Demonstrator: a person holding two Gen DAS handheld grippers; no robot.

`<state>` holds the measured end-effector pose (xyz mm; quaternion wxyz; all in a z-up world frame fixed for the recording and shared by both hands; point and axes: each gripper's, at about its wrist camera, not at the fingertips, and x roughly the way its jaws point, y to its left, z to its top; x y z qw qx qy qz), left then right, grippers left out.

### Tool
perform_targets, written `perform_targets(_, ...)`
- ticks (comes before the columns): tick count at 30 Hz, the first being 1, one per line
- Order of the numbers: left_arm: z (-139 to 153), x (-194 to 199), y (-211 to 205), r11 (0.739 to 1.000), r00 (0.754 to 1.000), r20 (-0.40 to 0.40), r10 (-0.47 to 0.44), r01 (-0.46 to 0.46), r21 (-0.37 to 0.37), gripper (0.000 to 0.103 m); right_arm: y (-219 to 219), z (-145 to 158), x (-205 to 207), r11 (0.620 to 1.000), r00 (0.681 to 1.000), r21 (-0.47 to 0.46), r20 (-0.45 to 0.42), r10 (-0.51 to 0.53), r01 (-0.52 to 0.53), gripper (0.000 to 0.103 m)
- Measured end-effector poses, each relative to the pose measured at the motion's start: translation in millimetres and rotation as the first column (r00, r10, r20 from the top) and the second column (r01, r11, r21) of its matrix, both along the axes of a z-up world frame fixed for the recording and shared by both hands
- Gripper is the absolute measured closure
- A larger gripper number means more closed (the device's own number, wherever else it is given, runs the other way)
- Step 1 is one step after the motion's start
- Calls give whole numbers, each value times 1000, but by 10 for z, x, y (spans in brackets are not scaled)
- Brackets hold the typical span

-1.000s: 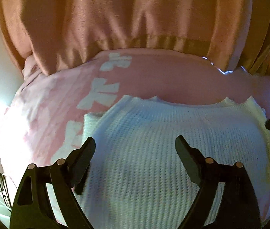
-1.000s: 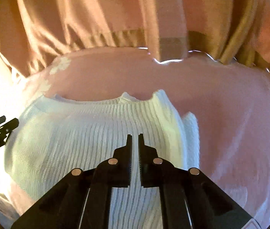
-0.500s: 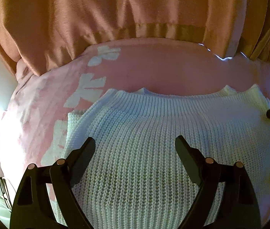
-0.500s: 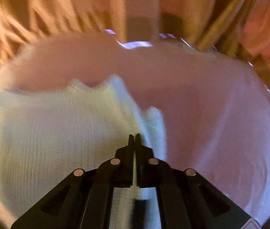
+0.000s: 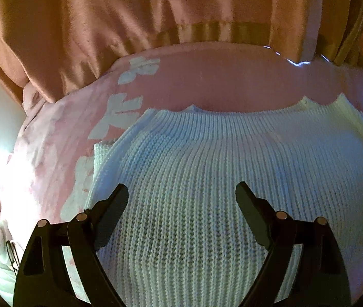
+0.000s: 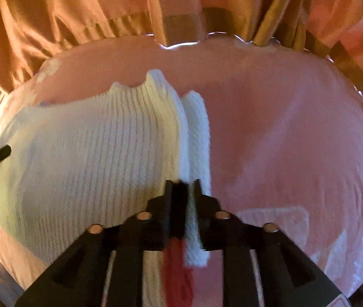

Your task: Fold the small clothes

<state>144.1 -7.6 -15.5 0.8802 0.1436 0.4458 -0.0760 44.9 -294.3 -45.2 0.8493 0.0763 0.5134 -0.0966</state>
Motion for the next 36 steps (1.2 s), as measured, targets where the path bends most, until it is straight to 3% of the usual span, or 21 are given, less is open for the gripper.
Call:
perform_targets(2,3,-27,6,1000,1000,-4,-3,3,-1,19,-26,36,-68,1000,1000,-12,14,-16,16,59)
perform_targets(7,9,41,258,990,993,-99,57,-69,-126,18,-212,86,-156,998,998,39,24,-55,54,40)
perform_targets(10,-5,114,604,967,979,-145,145,-171,-187,18,-253,17,-167,995,999,86,-4,-51,51,39)
perform_targets(14,-27,103,947,948,966,-155,206,-236,-215,18,-241,-127,-165,990,998,137,-52,-28,35,37)
perform_targets(19,-252,46,1139,932,948,-267,174,-246,-265,18,-120,-282,-131,973,995,232,-98,11,13,34)
perform_targets(22,-384,18,1205,930,943,-284,175,-252,-266,16,-57,-383,-91,963,993,267,-114,-2,33,33)
perform_targets(24,-446,34,1260,910,930,-324,174,-278,-308,16,-34,-389,-74,958,994,283,-105,-11,41,39)
perform_targets(25,-479,46,1312,886,917,-356,178,-307,-348,20,-23,-366,-69,951,997,309,-83,-6,31,63)
perform_targets(26,-474,50,1334,873,914,-366,176,-316,-371,37,4,-323,-69,945,998,327,-60,-1,20,75)
perform_targets(27,-441,55,1334,863,915,-370,160,-312,-399,52,3,-266,-61,947,999,322,-43,-2,16,80)
perform_targets(28,-368,54,1316,847,919,-373,127,-296,-441,74,35,-124,-67,958,1000,288,0,-2,2,82)
perform_targets(33,282,-131,1166,813,974,-224,36,-159,-561,79,-14,732,-251,965,977,253,214,18,-74,83)
perform_targets(36,524,-350,1062,834,986,-164,-17,-76,-547,78,-62,933,-477,983,975,175,223,19,-59,83)
